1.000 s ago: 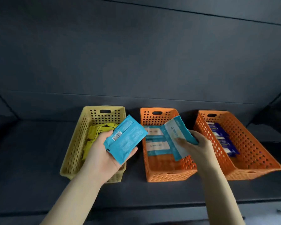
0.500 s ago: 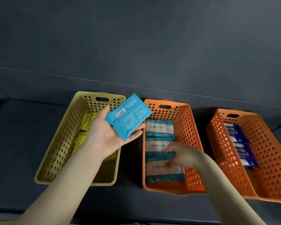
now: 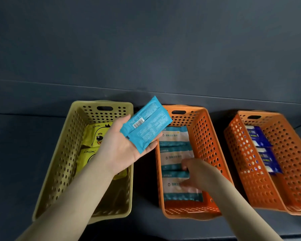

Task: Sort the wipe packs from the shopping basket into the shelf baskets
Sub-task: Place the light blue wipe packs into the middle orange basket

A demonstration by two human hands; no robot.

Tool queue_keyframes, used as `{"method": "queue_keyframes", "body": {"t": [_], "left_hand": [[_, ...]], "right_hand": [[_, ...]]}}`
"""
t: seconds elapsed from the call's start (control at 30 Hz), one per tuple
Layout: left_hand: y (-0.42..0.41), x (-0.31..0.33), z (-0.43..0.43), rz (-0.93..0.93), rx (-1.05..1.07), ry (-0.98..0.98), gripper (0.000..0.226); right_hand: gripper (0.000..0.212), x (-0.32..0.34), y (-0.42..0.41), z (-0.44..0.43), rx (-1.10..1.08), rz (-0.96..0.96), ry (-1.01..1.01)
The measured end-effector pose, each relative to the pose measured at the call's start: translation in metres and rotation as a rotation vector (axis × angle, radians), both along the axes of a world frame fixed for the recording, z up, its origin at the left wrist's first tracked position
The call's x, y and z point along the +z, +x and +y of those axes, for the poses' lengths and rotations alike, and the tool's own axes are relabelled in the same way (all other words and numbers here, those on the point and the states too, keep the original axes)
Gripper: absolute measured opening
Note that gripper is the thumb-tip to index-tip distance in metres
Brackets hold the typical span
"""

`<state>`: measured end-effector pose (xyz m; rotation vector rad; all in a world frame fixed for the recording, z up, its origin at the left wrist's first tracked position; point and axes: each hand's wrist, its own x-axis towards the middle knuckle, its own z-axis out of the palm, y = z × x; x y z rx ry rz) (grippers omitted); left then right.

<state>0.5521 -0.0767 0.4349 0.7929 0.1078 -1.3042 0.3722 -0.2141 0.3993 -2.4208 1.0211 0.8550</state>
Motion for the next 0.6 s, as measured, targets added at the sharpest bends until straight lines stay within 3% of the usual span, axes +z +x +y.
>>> {"method": "queue_keyframes", "body": {"t": [0.17, 0.33, 0.47, 0.53, 0.6], "left_hand": [[0.001, 0.000, 0.001, 0.011, -0.010, -0.022, 0.043], [0.000, 0.001, 0.002, 0.008, -0.018, -0.014, 0.043], [-0.003, 0.004, 0.002, -0.032, -0.016, -0.012, 0.043], [-0.005, 0.008, 0.001, -0.107, -0.025, -0.019, 0.039], [-0.009, 0.013, -0.001, -0.268, -0.058, -0.028, 0.034]], "right_hand": [[0.036, 0.005, -0.001, 0.003, 0.085, -0.135, -0.252], [0.026, -0.008, 0.006, -0.003, 0.049, -0.147, -0.087], [0.027, -0.013, 0.010, -0.012, 0.080, -0.124, -0.068], [0.027, -0.014, 0.007, -0.015, 0.077, -0.147, -0.050], [0.025, -0.008, 0.002, -0.017, -0.044, -0.309, 0.043]]}}
